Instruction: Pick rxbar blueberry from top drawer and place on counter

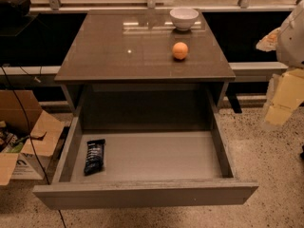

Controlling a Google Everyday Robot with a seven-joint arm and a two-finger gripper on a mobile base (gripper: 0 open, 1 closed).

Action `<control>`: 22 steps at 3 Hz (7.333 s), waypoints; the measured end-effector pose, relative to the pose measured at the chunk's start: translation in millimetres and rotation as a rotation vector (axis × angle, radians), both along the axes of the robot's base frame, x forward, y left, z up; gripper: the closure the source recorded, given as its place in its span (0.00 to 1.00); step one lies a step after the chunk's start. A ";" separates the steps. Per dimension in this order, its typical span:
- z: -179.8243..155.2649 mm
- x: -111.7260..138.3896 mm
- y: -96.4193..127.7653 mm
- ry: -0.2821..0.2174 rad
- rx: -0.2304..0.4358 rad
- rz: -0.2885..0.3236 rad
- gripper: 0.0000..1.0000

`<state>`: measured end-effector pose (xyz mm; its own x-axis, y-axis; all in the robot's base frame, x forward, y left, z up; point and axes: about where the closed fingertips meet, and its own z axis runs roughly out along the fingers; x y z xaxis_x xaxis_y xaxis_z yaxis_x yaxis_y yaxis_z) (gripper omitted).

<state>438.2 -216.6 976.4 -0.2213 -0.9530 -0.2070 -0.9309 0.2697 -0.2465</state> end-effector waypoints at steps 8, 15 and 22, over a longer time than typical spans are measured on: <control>-124.1 31.5 186.0 0.157 0.602 0.159 0.00; -318.7 79.7 401.7 0.231 0.914 0.263 0.00; -357.6 92.0 397.7 0.217 0.804 0.120 1.00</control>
Offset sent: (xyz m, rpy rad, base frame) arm 0.0010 0.0148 -0.0100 0.0957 -0.0189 -0.0291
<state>530.1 181.1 618.8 -0.2409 -0.5533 -0.7974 -0.9691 0.1826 0.1661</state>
